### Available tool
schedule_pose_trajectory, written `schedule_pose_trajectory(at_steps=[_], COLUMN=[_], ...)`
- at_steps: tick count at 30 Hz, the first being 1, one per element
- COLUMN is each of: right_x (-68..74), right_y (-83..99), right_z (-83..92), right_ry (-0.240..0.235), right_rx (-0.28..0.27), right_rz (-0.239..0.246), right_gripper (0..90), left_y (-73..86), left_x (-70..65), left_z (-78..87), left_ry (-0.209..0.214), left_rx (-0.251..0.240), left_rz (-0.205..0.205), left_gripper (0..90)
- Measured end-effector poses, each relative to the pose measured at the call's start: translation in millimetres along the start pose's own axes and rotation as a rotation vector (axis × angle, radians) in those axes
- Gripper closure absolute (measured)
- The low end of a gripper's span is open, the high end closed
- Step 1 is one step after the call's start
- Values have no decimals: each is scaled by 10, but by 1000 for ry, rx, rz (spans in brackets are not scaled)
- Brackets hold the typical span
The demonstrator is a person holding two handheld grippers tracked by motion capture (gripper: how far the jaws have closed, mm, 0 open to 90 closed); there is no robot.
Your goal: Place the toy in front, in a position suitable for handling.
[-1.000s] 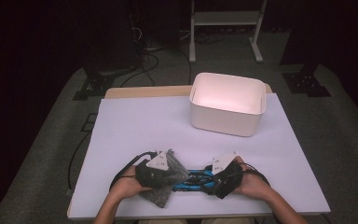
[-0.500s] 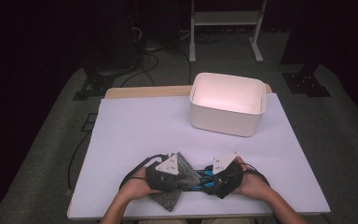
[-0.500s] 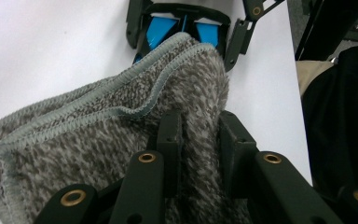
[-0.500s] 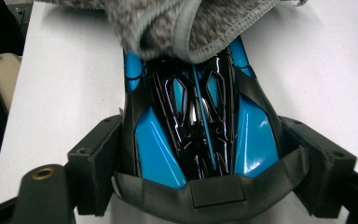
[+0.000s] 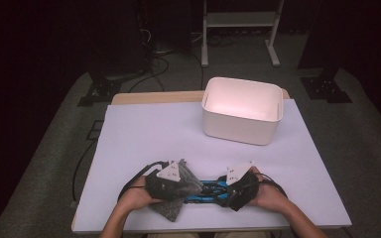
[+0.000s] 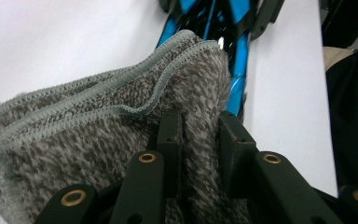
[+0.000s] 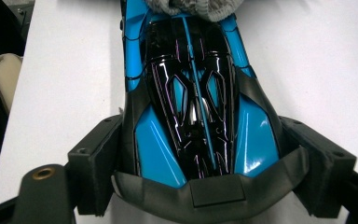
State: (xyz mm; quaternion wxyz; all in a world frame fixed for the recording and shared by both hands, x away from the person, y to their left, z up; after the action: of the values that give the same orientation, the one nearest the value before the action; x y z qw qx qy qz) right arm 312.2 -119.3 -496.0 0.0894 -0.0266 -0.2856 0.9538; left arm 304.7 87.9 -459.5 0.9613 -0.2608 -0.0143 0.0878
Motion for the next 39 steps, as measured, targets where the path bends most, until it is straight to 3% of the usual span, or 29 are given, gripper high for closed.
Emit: schedule_pose_trajectory(at_steps=[8, 13, 17, 25, 28, 33, 35, 39], right_x=[-2, -2, -2, -1, 0, 24, 38, 39], right_y=[4, 11, 12, 13, 7, -9, -7, 35], right_z=[-3, -2, -3, -3, -2, 17, 49, 122], right_ry=[2, 2, 2, 3, 5, 31, 50, 52], right_rx=[-6, -10, -11, -13, -7, 27, 42, 33], right_rz=[-3, -8, -7, -5, -11, -28, -12, -4], right_gripper=[196, 196, 197, 197, 195, 190, 188, 195], left_y=[-364, -408, -325, -38, 51, 44, 47, 48], left_x=[-105, -101, -82, 9, 15, 8, 9, 8], left_z=[-119, -124, -101, -12, -10, -20, -22, -24], left_ry=[20, 21, 26, 8, 15, 11, 12, 16], left_rx=[8, 33, 29, 24, -12, -9, -9, -15], left_rz=[-96, -129, -104, -14, 32, 29, 29, 35], left_gripper=[729, 731, 731, 729, 730, 730, 730, 731])
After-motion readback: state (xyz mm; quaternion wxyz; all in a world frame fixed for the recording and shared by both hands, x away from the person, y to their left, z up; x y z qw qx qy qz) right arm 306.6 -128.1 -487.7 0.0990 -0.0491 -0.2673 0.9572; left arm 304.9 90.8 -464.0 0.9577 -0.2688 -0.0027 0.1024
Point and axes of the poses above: each handheld gripper's, and its own axes: z roughly backward along the jaws, y roughly out of its underside, x roughly to its left, the point moved 5 cm from there along -z, roughly forward along the jaws, and after that the axes turned 11 degrees about x, right-handed, at the moved point
